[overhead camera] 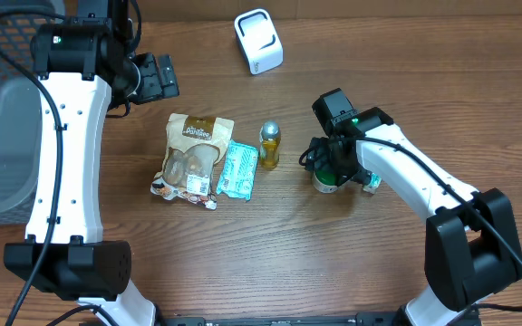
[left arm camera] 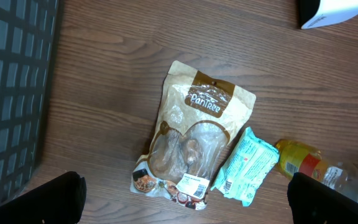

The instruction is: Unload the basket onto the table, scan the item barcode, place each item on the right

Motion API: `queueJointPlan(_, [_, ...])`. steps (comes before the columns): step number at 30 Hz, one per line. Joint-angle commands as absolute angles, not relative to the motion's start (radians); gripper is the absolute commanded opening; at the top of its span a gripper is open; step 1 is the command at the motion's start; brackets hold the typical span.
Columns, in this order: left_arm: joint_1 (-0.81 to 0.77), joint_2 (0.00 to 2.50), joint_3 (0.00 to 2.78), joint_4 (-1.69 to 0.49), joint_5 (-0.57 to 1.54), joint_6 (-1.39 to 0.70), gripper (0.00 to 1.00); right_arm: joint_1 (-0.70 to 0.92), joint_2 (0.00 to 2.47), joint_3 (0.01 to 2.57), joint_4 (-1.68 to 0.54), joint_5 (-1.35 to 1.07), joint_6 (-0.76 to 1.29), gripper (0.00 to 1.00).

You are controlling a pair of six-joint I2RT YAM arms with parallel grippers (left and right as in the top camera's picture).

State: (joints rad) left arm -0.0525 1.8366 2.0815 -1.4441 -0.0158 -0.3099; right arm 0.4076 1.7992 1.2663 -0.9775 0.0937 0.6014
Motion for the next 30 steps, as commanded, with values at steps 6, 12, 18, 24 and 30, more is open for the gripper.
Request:
queueJointPlan(6, [-0.052,1.838,2.096,-1.443,-0.01,-0.299,1.0,0.41,1.798,1.262,-0.976,0.086,0.594,0.91])
queueJointPlan(12, [-0.052,1.838,2.096,-1.443,-0.01,-0.299,1.0,0.426,1.798,1.261,-0.971,0.084,0.594,0.9])
queueJointPlan(18, [-0.052,1.838,2.096,-1.443,-0.01,-0.299,1.0,0.439,1.798,1.234,-0.95,0.088,0.595,0.89])
queueJointPlan(24, [-0.052,1.838,2.096,-1.443,-0.01,-0.299,1.0,0.439,1.798,1.172,-0.866,0.095,0.594,0.85])
queueJointPlan(30, [-0.052,1.838,2.096,-1.443,-0.01,-0.299,0.99,0.439,1.798,1.169,-0.838,0.112,0.594,0.84])
